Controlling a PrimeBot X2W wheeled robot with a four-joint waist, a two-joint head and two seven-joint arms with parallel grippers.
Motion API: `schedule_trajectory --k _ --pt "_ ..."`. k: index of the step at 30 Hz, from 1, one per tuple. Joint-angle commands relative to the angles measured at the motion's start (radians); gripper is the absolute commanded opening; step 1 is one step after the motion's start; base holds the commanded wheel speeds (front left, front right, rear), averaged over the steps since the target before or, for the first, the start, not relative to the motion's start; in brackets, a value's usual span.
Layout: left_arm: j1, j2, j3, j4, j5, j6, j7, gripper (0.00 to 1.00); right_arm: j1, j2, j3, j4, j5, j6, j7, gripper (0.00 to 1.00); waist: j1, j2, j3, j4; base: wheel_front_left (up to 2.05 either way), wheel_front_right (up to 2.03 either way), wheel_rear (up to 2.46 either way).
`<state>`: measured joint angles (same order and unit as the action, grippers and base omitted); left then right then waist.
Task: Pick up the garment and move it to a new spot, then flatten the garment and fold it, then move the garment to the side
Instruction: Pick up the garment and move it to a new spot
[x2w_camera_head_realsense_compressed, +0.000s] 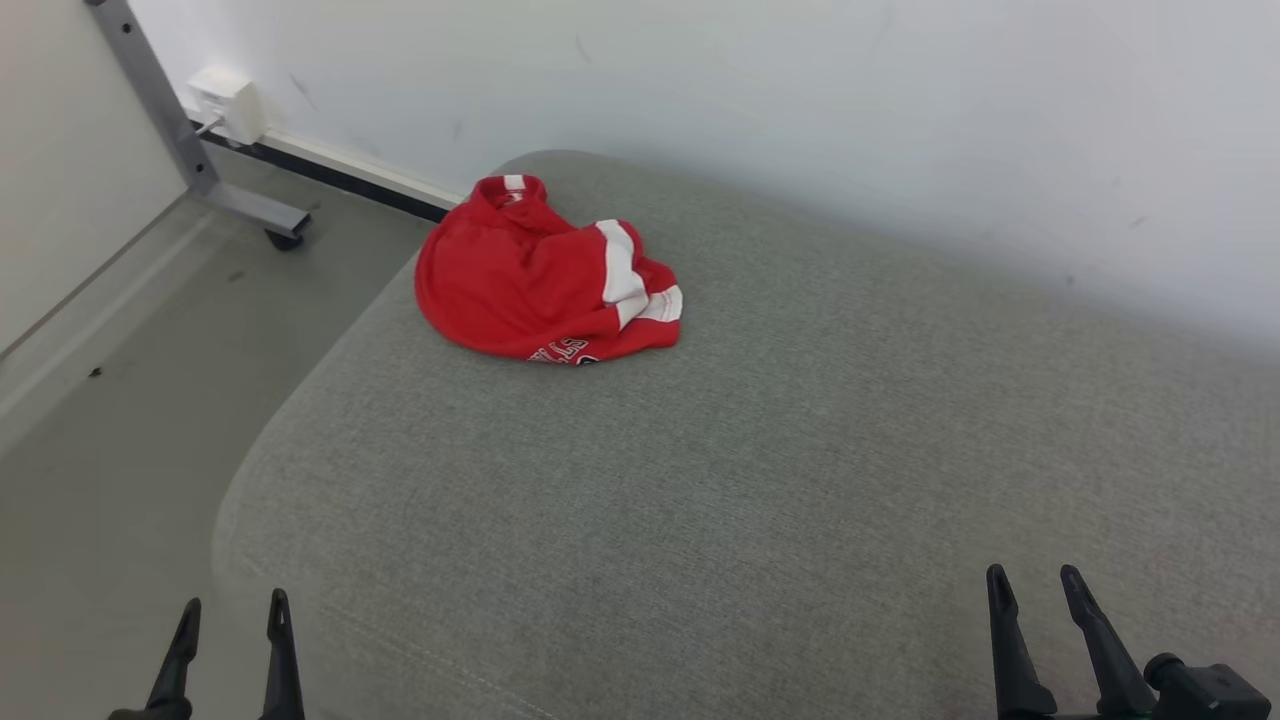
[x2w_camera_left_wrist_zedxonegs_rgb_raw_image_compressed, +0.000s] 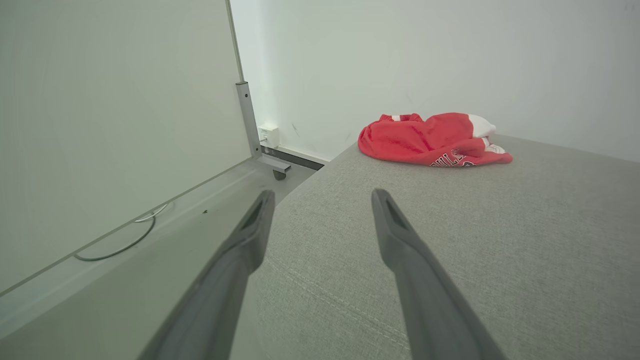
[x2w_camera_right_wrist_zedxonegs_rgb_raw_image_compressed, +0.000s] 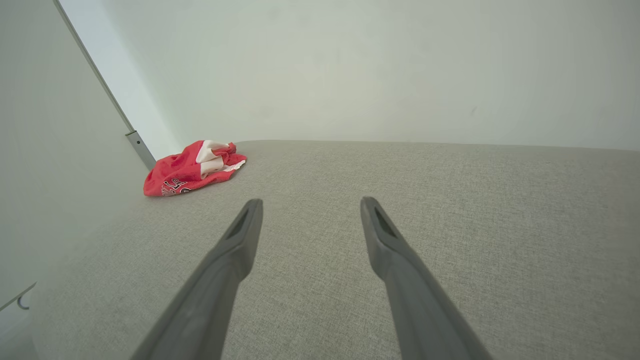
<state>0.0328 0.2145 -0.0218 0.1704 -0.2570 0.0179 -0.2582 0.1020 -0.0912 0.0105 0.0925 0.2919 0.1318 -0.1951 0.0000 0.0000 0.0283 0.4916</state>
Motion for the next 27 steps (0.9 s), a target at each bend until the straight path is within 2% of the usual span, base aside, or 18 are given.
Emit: schedule_trajectory --k 1,8,14,21,27 --pt "0.012 0.007 0.007 -0.006 -0.013 0.005 -0.004 1.0 -0.005 -0.005 0.003 0.001 0.002 -0.003 0.0 1.0 0.0 0.0 -0.001 0.026 0.0 0.0 0.0" --pt "0.011 0.014 0.016 -0.012 -0.018 0.007 -0.005 1.0 -0.014 -0.004 0.016 0.003 0.003 -0.003 0.002 1.0 0.0 0.0 0.0 0.018 0.0 0.0 0.0" --pt "-0.063 0.037 0.013 -0.017 -0.021 -0.008 0.009 1.0 -0.039 -0.02 0.004 -0.019 -0.006 -0.003 0.006 1.0 0.0 0.0 0.046 -0.036 0.0 0.0 0.0" --pt "-0.28 0.069 0.043 0.003 -0.056 -0.017 0.024 1.0 -0.09 -0.047 -0.024 -0.067 -0.021 -0.003 0.028 1.0 0.0 0.0 0.156 -0.128 0.0 0.0 0.0" --pt "-0.5 0.103 0.084 0.041 -0.094 -0.024 0.029 1.0 -0.155 -0.083 -0.048 -0.126 -0.03 -0.003 0.049 1.0 0.0 0.0 0.297 -0.229 0.0 0.0 0.0"
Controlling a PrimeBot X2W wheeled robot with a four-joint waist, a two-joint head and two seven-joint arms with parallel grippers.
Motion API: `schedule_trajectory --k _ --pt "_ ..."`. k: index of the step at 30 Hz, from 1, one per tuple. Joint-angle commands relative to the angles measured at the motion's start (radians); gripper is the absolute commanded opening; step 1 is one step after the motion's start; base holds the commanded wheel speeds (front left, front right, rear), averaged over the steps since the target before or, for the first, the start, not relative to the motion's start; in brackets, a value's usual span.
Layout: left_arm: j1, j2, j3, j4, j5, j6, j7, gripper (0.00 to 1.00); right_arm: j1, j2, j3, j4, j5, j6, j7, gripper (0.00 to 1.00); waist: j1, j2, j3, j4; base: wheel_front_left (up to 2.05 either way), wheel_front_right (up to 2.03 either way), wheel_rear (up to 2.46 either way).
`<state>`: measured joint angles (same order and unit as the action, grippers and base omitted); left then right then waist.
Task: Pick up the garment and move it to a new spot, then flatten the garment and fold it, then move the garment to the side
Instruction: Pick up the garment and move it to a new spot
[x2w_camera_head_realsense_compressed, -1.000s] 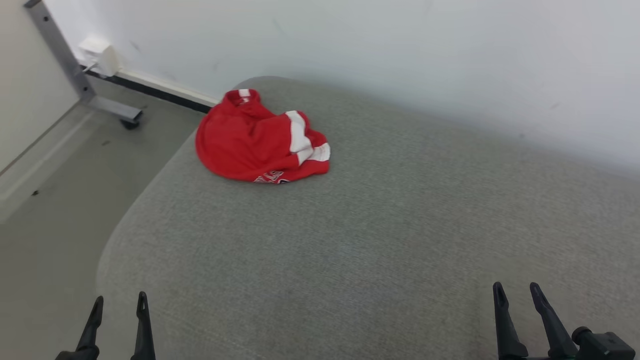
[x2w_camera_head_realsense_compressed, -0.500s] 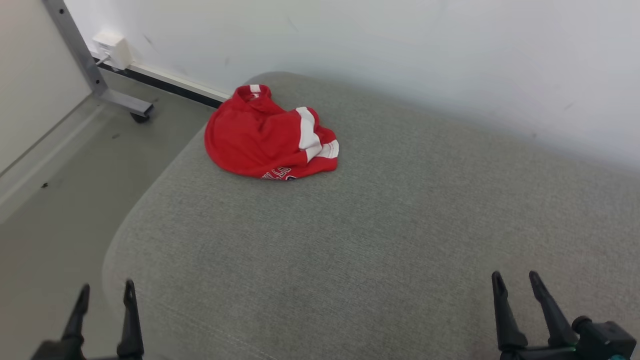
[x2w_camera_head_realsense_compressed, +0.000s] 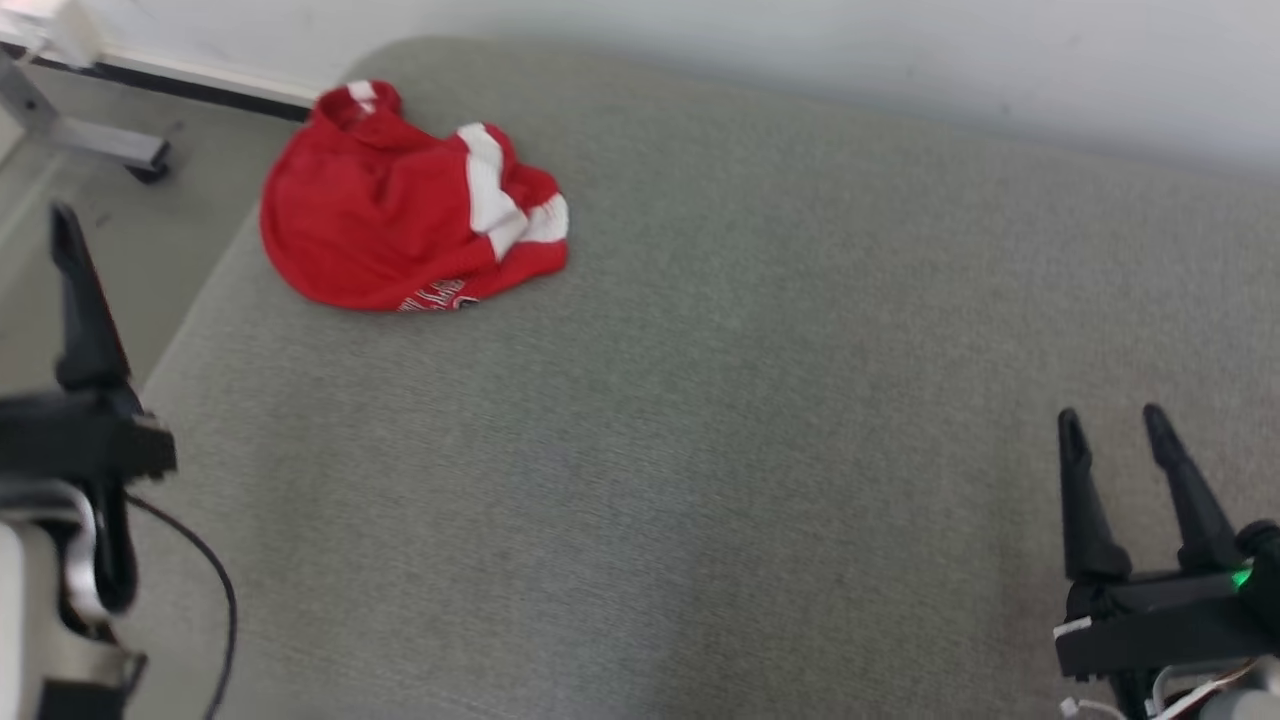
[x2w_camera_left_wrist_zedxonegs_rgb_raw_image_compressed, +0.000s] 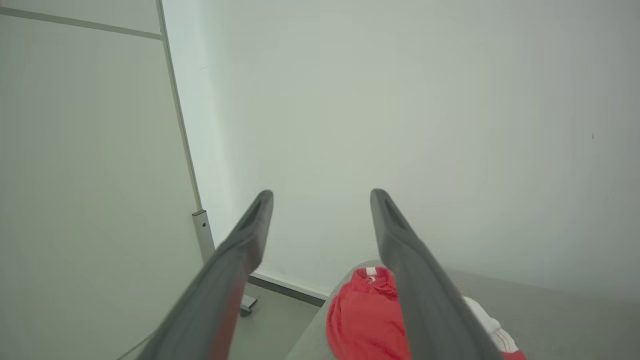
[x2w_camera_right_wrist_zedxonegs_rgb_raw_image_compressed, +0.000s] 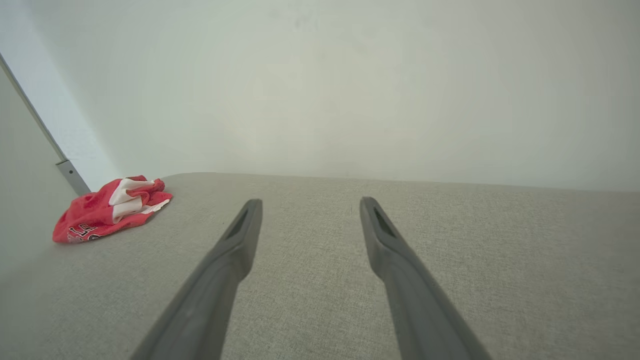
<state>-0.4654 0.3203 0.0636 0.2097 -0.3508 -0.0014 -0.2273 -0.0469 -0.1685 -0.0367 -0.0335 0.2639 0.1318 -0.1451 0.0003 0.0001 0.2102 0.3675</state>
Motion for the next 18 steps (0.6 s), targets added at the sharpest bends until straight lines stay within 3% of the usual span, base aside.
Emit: schedule_trajectory --k 1,9,18 --pt "-0.036 0.003 0.002 0.007 -0.004 -0.005 0.0 1.0 -0.015 -0.011 -0.01 -0.01 -0.004 -0.003 0.002 1.0 -0.0003 -0.0001 0.139 -0.122 0.0 0.0 0.0" --pt "-0.253 0.071 0.045 0.094 -0.037 -0.009 0.008 1.0 -0.056 -0.032 -0.068 -0.095 -0.021 -0.003 0.019 1.0 -0.0003 -0.0001 0.283 -0.244 0.0 0.0 0.0" --pt "-0.435 0.135 0.025 0.303 -0.035 -0.041 0.041 1.0 -0.047 -0.036 -0.122 -0.218 -0.049 -0.003 0.064 1.0 -0.0003 -0.0001 0.373 -0.306 0.0 0.0 0.0"
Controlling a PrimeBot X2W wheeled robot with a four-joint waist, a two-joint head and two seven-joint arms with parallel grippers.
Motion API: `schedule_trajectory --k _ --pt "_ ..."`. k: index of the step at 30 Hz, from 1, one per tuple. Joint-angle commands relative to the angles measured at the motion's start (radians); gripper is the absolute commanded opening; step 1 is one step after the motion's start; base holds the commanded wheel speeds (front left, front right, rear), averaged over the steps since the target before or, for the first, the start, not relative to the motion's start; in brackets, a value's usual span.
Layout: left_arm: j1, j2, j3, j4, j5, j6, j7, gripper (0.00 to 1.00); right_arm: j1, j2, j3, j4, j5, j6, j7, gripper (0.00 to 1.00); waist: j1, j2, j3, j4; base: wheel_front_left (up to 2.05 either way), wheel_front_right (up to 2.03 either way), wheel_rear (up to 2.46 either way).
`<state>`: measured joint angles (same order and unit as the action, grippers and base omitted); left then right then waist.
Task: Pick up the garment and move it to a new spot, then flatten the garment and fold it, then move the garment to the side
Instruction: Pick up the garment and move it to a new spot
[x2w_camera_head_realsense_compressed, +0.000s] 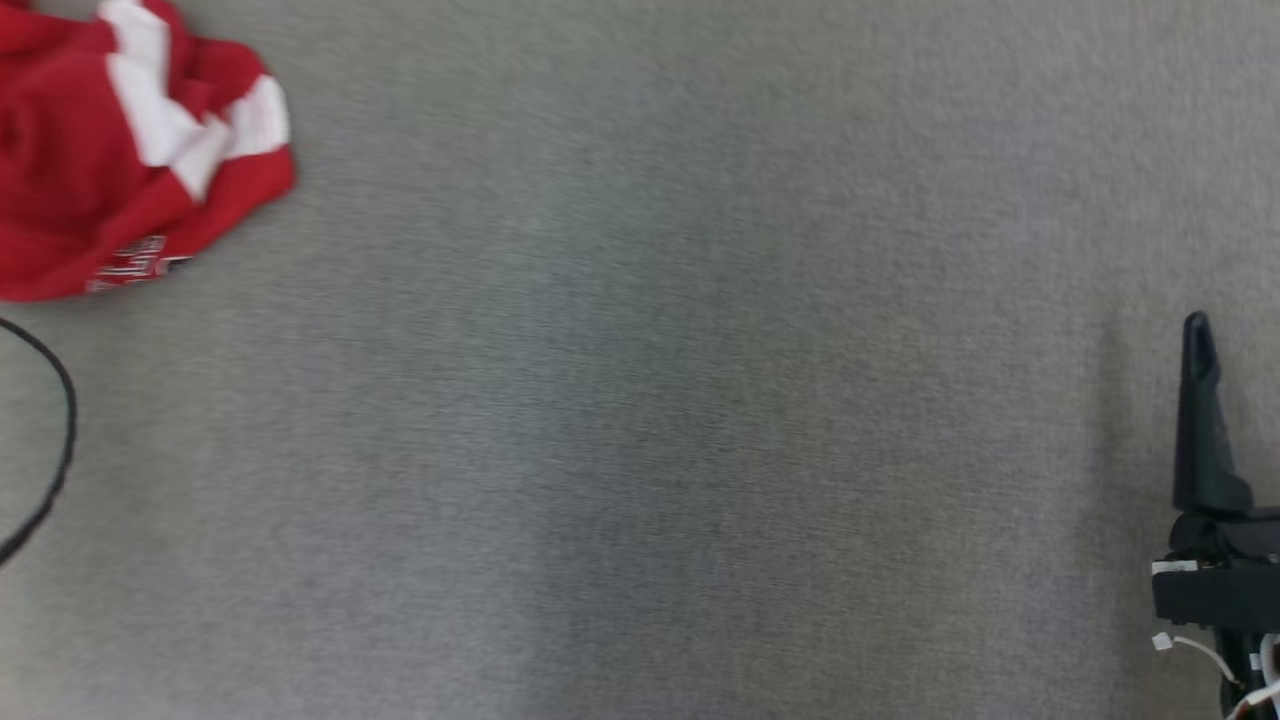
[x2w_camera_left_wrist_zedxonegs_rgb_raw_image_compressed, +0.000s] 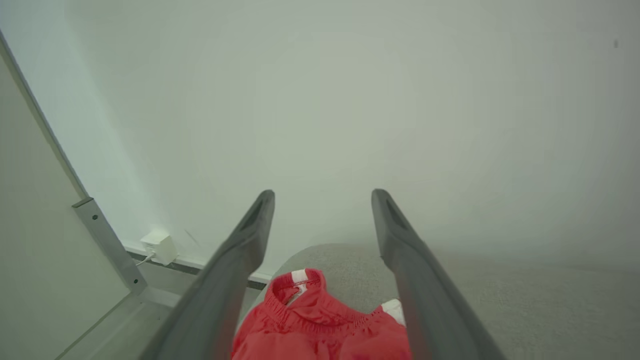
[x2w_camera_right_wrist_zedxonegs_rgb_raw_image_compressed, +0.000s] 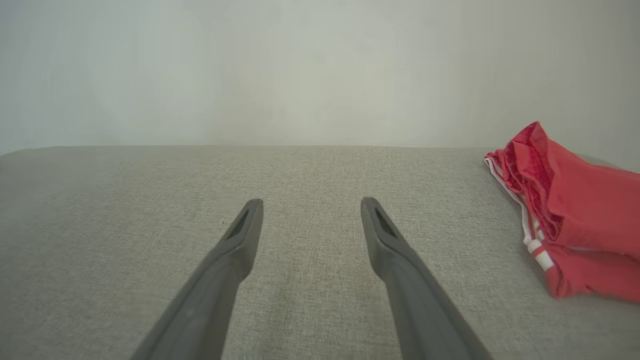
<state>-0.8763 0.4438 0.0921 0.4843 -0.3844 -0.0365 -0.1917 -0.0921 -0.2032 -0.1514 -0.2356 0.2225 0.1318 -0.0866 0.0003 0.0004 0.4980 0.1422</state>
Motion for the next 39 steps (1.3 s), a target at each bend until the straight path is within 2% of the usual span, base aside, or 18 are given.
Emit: schedule_trajectory --k 1,16,23,25,26,27,33,39 --pt "-0.039 0.014 -0.006 0.051 -0.003 -0.009 0.002 1.0 0.001 0.001 -0.012 -0.029 -0.009 -0.003 0.011 1.0 -0.0003 -0.0004 0.09 -0.082 0.0 0.0 0.0" --pt "-0.167 0.024 -0.056 0.397 -0.024 -0.058 0.057 1.0 0.013 -0.003 -0.047 -0.125 -0.028 -0.003 0.072 1.0 -0.0003 -0.0004 0.128 -0.091 0.0 0.0 0.0" --pt "-0.203 0.017 -0.09 0.529 -0.042 -0.077 0.151 1.0 0.015 -0.003 -0.049 -0.152 -0.038 -0.003 0.094 1.0 -0.0003 -0.0004 0.126 -0.091 0.0 0.0 0.0" --pt "-0.209 0.016 -0.098 0.562 -0.049 -0.081 0.184 0.58 0.014 -0.001 -0.045 -0.157 -0.041 -0.003 0.099 1.0 -0.0003 -0.0004 0.122 -0.092 0.0 0.0 0.0" --pt "-0.214 0.015 -0.104 0.578 -0.051 -0.083 0.208 0.17 0.013 0.0 -0.044 -0.159 -0.042 -0.003 0.101 1.0 -0.0003 -0.0004 0.12 -0.093 0.0 0.0 0.0" --pt "-0.219 0.013 -0.11 0.593 -0.054 -0.086 0.227 0.02 0.013 0.001 -0.042 -0.16 -0.042 -0.003 0.102 1.0 -0.0003 -0.0004 0.119 -0.093 0.0 0.0 0.0" --pt "-0.254 0.025 -0.132 0.615 -0.045 -0.087 0.201 0.0 0.0 0.006 -0.03 -0.15 -0.041 -0.003 0.102 1.0 -0.0003 -0.0004 0.101 -0.096 0.0 0.0 0.0" --pt "-0.286 0.059 -0.152 0.593 -0.019 -0.089 0.097 0.0 -0.003 0.023 -0.009 -0.111 -0.028 -0.003 0.072 1.0 -0.0003 -0.0004 0.05 -0.107 0.0 0.0 0.0"
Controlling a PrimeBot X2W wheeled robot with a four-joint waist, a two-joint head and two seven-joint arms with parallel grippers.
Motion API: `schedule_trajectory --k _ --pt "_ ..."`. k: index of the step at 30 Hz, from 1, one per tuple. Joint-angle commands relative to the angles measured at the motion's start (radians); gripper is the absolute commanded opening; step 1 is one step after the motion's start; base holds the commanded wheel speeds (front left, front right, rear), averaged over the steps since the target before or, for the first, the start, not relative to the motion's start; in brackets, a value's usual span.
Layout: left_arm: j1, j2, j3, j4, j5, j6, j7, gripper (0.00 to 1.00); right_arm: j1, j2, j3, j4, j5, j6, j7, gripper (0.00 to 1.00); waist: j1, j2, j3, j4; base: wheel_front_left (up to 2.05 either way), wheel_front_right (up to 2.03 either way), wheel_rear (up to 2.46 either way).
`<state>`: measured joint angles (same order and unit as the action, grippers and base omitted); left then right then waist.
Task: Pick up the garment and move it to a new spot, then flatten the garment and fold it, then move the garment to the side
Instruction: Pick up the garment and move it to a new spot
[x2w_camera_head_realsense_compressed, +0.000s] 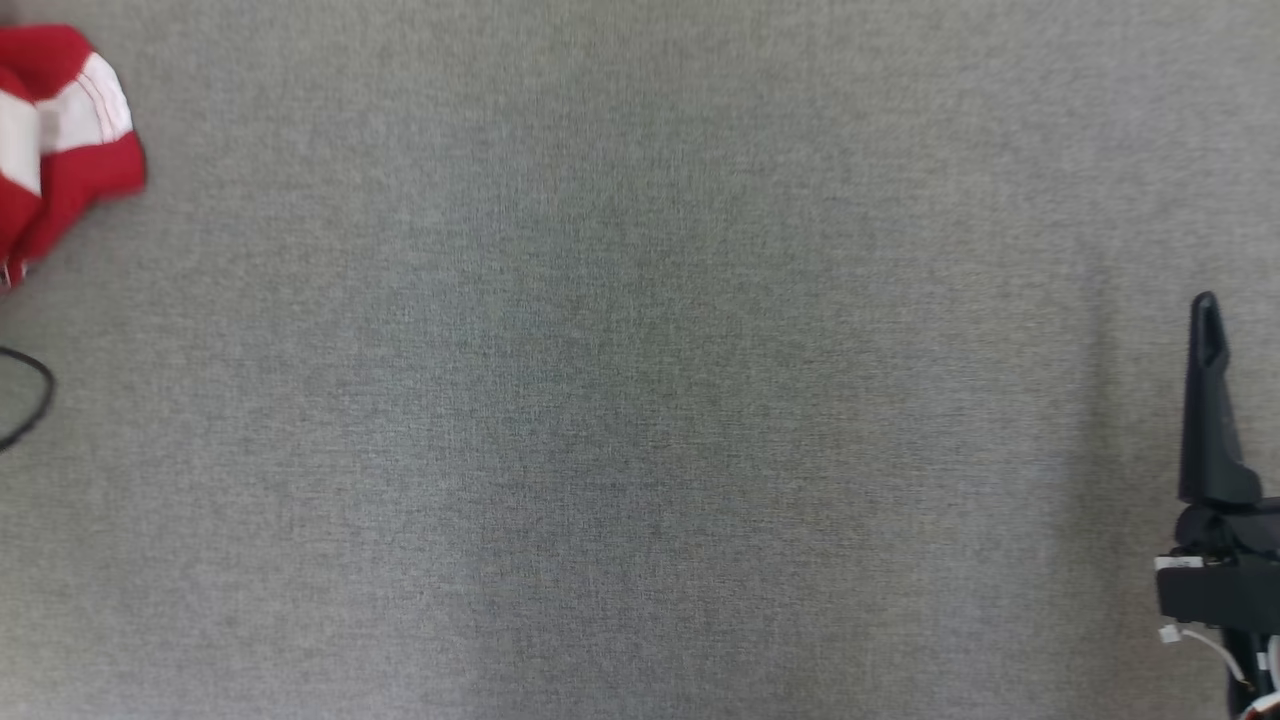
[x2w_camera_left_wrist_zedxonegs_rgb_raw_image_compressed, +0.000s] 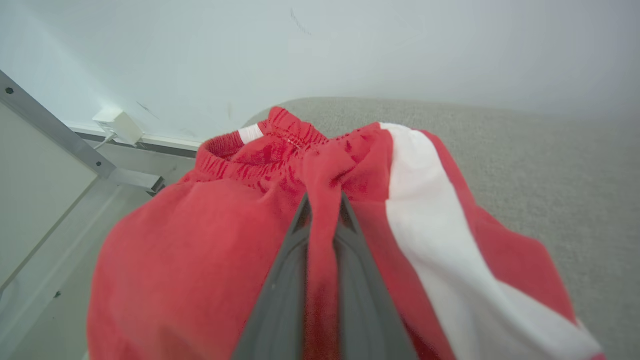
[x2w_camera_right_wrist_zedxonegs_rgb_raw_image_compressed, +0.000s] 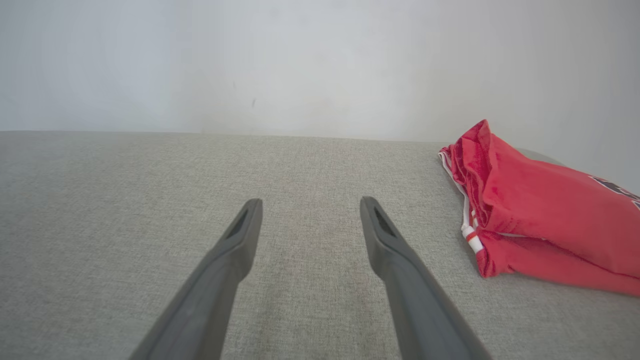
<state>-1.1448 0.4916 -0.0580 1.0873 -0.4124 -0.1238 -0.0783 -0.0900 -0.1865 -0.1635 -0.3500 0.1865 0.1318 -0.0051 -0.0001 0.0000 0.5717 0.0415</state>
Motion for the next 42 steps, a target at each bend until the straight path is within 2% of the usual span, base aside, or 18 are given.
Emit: schedule_trajectory --k 1,5,9,14,19,26,30,36,42 --pt "-0.023 0.014 -0.006 -0.018 0.014 -0.002 -0.041 0.0 -0.005 0.009 0.007 0.013 0.008 -0.003 -0.015 1.0 0.0001 0.0 -0.034 -0.008 0.0 0.0 0.0" --pt "-0.054 0.029 -0.021 -0.067 0.033 -0.003 -0.129 0.0 -0.01 0.028 0.025 0.059 0.017 -0.003 -0.045 1.0 0.0001 0.0 -0.081 -0.019 0.0 0.0 0.0" --pt "-0.091 0.027 -0.044 -0.133 0.06 0.006 -0.158 0.0 -0.016 0.04 0.038 0.1 0.028 -0.003 -0.07 1.0 0.0001 0.0 -0.115 -0.03 0.0 0.0 0.0" --pt "-0.133 -0.005 -0.09 -0.287 0.091 0.004 -0.171 0.0 -0.024 0.065 0.059 0.172 0.042 -0.003 -0.119 1.0 0.0001 0.0 -0.167 -0.062 0.0 0.0 0.0" --pt "-0.12 -0.064 -0.167 -0.458 0.112 0.001 -0.119 0.0 -0.024 0.091 0.085 0.247 0.063 -0.003 -0.174 1.0 0.0001 0.0 -0.214 -0.118 0.0 0.0 0.0" --pt "0.007 -0.162 -0.25 -0.708 0.1 0.029 -0.009 0.0 -0.02 0.118 0.124 0.329 0.09 -0.003 -0.224 1.0 0.0001 0.0 -0.28 -0.222 0.0 0.0 0.0" --pt "0.156 -0.208 -0.298 -0.838 0.082 0.062 0.046 0.0 -0.013 0.128 0.141 0.372 0.102 -0.003 -0.243 1.0 0.0001 0.0 -0.322 -0.29 0.0 0.0 0.0" --pt "0.331 -0.253 -0.36 -0.91 0.065 0.088 0.073 0.0 -0.006 0.132 0.15 0.393 0.106 -0.003 -0.252 1.0 0.0001 0.0 -0.345 -0.331 0.0 0.0 0.0" --pt "0.48 -0.283 -0.425 -0.89 0.069 0.102 0.055 0.0 -0.005 0.133 0.163 0.409 0.107 -0.003 -0.256 1.0 0.0001 0.0 -0.348 -0.354 0.0 0.0 0.0"
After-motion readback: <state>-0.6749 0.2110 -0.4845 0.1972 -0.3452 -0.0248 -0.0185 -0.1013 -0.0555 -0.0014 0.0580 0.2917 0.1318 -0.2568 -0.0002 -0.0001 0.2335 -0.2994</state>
